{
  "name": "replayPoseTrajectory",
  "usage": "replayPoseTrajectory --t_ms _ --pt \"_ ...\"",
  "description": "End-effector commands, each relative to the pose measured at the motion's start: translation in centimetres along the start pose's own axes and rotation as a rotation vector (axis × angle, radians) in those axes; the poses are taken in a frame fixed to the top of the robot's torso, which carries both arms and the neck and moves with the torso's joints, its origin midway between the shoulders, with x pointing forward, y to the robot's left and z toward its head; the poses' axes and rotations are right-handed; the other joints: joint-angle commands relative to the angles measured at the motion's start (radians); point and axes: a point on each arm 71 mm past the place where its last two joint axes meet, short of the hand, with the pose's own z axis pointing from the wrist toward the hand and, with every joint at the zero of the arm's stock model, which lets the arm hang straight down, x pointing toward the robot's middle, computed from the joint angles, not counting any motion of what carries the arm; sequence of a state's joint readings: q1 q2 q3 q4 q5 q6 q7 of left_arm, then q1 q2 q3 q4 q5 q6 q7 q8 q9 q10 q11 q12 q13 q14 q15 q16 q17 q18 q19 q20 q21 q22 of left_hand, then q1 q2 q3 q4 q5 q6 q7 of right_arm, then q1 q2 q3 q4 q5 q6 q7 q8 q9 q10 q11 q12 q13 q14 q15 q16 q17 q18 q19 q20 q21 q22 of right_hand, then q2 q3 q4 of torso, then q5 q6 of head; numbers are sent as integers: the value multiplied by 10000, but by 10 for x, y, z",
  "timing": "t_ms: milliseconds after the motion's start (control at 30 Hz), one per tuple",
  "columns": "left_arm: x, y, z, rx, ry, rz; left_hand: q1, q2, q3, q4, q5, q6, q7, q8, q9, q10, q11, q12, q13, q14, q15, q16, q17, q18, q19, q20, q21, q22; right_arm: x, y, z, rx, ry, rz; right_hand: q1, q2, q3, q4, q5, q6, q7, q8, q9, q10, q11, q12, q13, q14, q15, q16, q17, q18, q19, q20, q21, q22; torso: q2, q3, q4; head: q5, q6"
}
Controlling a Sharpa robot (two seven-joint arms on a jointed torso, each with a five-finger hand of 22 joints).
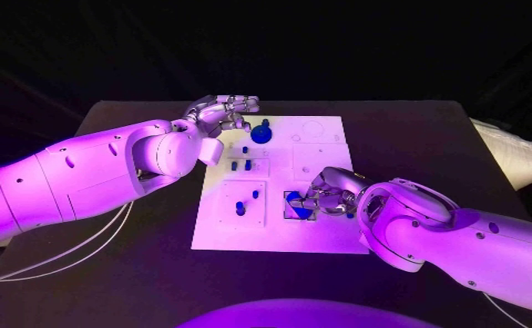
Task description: Assemble the parts on the task board
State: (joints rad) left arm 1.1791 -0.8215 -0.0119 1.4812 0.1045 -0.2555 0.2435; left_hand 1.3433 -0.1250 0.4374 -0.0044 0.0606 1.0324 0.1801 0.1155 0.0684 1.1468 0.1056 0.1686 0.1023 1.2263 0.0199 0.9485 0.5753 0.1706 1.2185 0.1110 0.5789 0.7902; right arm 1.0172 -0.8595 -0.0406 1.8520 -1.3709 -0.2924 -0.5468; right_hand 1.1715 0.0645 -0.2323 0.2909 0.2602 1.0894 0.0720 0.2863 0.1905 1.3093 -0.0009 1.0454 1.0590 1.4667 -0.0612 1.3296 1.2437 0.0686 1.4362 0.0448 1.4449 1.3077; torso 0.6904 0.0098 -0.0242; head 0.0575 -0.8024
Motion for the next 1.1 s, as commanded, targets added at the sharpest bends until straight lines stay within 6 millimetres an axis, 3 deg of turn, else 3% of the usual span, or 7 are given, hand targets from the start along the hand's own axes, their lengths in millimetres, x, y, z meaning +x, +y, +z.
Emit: replayPoseTrajectory --t_ms 33,133,267,433,533,967,1100 --pt "4 0 0 24 375 3 -44 50 -45 3 -4 -60 12 59 0 -101 -2 57 12 -85 -11 -30 -12 113 4 58 -52 -14 1 0 1 85 27 -437 -322 5 -226 8 -375 -9 38 -53 41 40 13 -67 20 496 -56 26 -10 -150 29 -3 21 455 -1 8 -12 24 -12" --pt "4 0 0 19 392 16 -59 48 -61 14 -5 -66 14 63 0 -108 0 65 12 -84 -8 -22 -5 112 5 61 -58 -18 1 2 1 9 -71 -481 -630 -29 -473 5 -818 -36 45 -64 94 8 23 -162 9 484 -49 0 -38 -142 5 3 1 427 -4 4 -8 26 -14" --pt "5 0 0 14 413 21 -82 44 -83 30 -6 -74 16 67 -1 -118 3 74 12 -89 -4 -23 -16 111 6 64 -65 -24 0 4 1 -132 -208 -608 -1249 -483 -659 32 -1310 -83 66 -84 162 -54 37 -320 -30 463 -32 -63 -103 -126 -45 17 -46 362 -6 11 -12 33 -15" --pt "4 0 -1 3 412 26 -122 36 -126 58 -7 -87 18 76 0 -134 7 92 14 -94 2 -16 -22 111 8 71 -79 -34 -1 4 0 -219 -330 -760 -1608 -968 -128 40 -1399 -115 74 -94 237 -79 51 -422 -16 455 -23 -101 -132 -119 -67 31 -69 338 -4 12 -22 36 -7" --pt "4 0 -1 -3 416 26 -128 34 -134 63 -8 -89 18 78 0 -137 8 96 14 -97 3 -20 -32 111 8 72 -82 -36 -1 4 0 -254 -330 -811 -1647 -991 -12 37 -1393 -117 75 -94 253 -78 51 -434 -5 455 -22 -102 -129 -119 -66 32 -70 340 -5 13 -15 31 -12" --pt "3 0 -1 -45 415 28 -136 33 -145 69 -7 -91 18 81 0 -140 8 101 14 -100 4 -22 -38 111 8 73 -86 -39 2 10 -4 -642 -94 -845 -1379 -586 259 -22 -1049 -41 36 -48 350 67 18 -291 213 493 -47 18 39 -141 -4 13 -13 441 3 20 -18 47 -9" --pt "4 0 0 -59 431 25 -136 33 -145 69 -7 -91 18 81 0 -140 8 101 14 -100 4 -22 -38 111 8 73 -86 -39 3 10 -4 -617 -41 -1016 148 -232 703 -710 -654 -47 16 -53 406 85 -8 -331 266 494 -71 30 66 -141 -3 -13 -11 449 -2 9 -18 30 -15"
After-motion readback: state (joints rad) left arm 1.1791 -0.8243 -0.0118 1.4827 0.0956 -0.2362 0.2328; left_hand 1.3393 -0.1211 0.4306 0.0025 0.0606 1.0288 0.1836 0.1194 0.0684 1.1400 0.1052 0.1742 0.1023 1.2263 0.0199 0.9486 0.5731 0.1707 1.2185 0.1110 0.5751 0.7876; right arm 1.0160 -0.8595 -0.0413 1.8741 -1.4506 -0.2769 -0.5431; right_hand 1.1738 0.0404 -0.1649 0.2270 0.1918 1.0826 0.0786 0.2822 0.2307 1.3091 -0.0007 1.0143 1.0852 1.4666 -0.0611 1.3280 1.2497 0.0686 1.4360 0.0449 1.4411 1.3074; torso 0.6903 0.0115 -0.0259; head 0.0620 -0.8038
